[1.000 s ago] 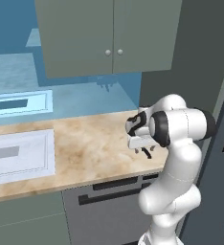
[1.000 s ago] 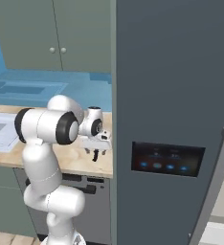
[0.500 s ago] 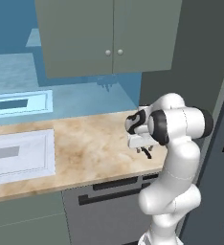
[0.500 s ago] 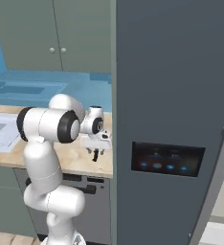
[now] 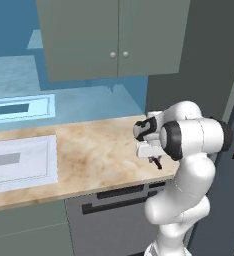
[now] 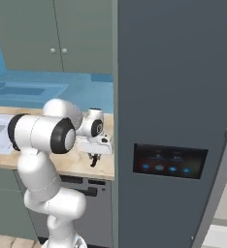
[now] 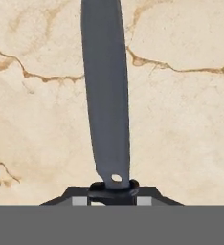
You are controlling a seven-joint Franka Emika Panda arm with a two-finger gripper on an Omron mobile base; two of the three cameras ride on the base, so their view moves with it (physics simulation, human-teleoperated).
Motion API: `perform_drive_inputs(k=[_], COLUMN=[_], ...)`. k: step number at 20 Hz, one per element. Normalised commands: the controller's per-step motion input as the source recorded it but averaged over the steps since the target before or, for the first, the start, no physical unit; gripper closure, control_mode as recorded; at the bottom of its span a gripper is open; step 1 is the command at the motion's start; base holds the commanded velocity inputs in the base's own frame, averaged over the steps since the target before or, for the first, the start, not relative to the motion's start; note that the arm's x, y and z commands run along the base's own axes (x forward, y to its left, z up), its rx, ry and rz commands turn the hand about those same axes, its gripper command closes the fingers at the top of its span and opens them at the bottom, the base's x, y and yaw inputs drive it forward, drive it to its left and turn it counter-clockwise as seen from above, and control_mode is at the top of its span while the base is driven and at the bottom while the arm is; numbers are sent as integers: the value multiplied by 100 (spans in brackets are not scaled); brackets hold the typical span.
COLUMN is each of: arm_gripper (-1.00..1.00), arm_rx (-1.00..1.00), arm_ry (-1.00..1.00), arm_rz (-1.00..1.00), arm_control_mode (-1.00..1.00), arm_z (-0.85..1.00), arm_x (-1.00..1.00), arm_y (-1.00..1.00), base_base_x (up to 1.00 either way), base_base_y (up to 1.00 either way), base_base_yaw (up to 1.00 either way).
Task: Retrieve the butter from the fridge and place it on a plate on the dining table. Then retrieve the butter knife by the fridge and place it near the plate.
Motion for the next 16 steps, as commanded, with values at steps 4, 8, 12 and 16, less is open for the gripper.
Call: perform_drive_inputs(k=[4,8,12,16], arm_gripper=[100,100,100,100], arm_rx=[-4,-2,-2,0], arm_ry=[-1,7,15,14], arm_rz=[0,2,4,6], arm_control_mode=[-100,-100,-100,-100], arm_z=[98,100,100,100], arm_x=[-39,-36,-35,-59], arm_y=[13,29,23,7], base_base_x=[0,0,0,0], base_base_y=[0,0,0,0], base_base_yaw=[0,0,0,0])
